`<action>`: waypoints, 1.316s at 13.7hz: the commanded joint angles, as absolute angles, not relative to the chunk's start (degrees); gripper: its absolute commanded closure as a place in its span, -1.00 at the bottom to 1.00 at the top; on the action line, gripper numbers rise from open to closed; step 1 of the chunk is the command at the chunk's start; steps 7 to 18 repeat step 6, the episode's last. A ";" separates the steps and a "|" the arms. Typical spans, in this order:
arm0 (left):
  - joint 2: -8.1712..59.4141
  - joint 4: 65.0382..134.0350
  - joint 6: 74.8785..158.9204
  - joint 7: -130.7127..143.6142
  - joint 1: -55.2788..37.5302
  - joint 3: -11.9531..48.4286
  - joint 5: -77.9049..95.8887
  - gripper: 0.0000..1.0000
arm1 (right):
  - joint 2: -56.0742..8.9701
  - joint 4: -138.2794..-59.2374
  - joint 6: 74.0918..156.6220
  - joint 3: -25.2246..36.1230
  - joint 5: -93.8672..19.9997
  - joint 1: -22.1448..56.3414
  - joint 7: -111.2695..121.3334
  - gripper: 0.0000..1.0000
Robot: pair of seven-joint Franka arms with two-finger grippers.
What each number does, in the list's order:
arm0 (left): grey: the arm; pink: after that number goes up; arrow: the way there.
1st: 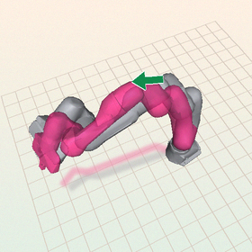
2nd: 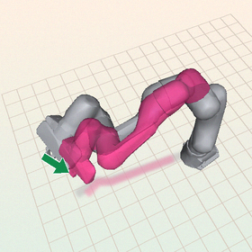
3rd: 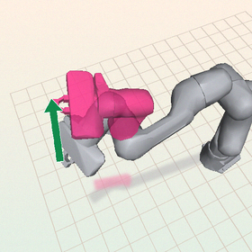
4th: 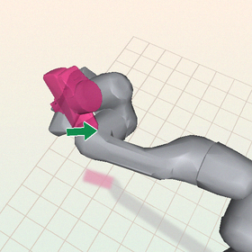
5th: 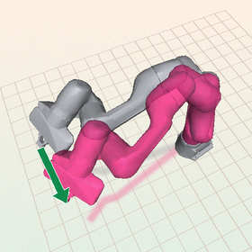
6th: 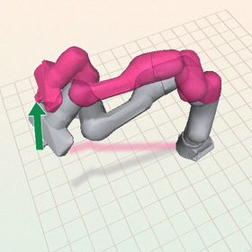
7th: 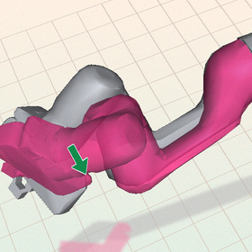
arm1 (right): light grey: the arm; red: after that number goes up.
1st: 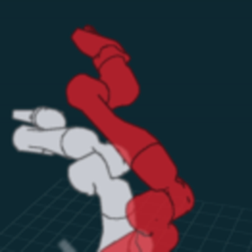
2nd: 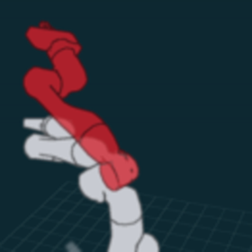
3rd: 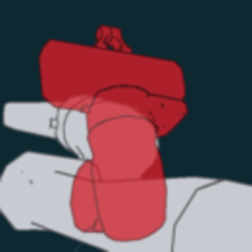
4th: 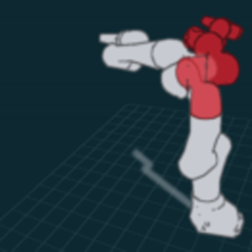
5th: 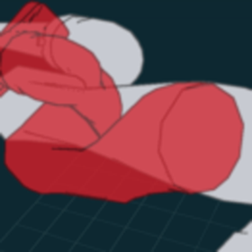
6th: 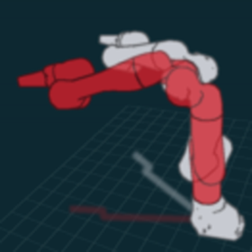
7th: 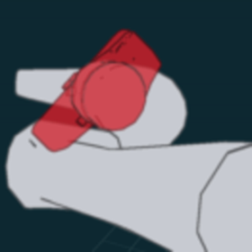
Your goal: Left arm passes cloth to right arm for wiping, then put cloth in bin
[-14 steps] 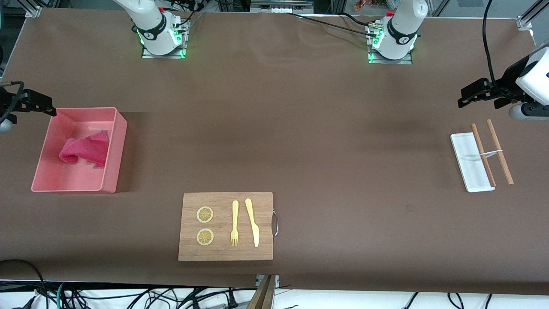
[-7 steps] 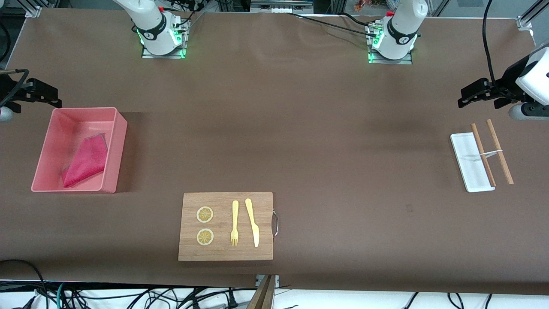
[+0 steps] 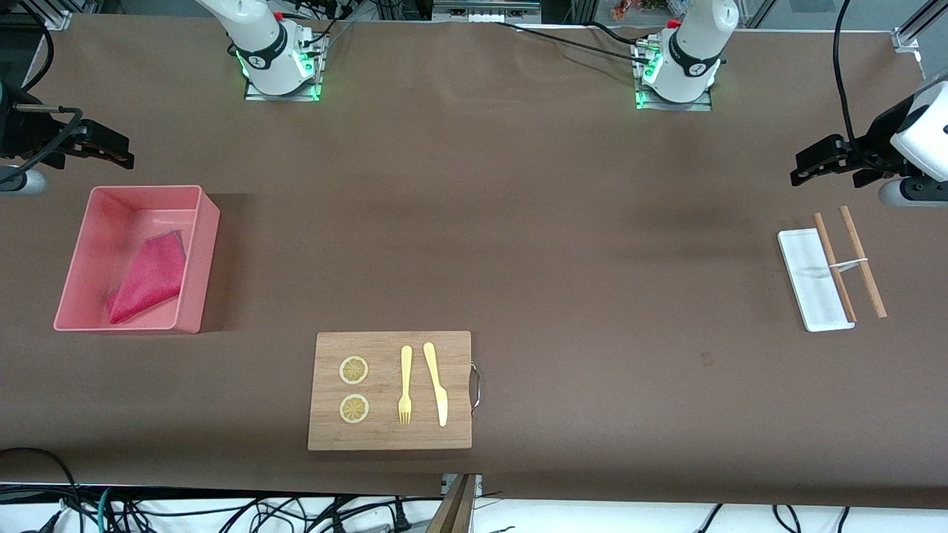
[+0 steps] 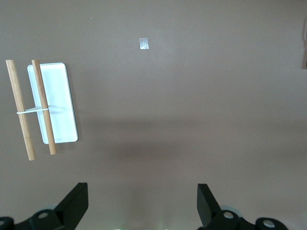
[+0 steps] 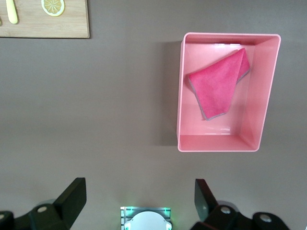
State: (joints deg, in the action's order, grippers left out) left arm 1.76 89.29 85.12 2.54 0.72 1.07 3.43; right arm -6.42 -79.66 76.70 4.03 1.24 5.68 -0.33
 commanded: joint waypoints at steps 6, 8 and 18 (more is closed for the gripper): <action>2.28 88.15 84.73 1.67 0.44 1.14 1.41 -1.00 | -6.50 -79.89 76.03 2.99 1.49 4.48 -1.14 -1.00; 2.28 88.15 84.73 1.67 0.44 1.14 1.41 -1.00 | -6.50 -79.89 76.03 2.99 1.49 4.48 -1.14 -1.00; 2.28 88.15 84.73 1.67 0.44 1.14 1.41 -1.00 | -6.50 -79.89 76.03 2.99 1.49 4.48 -1.14 -1.00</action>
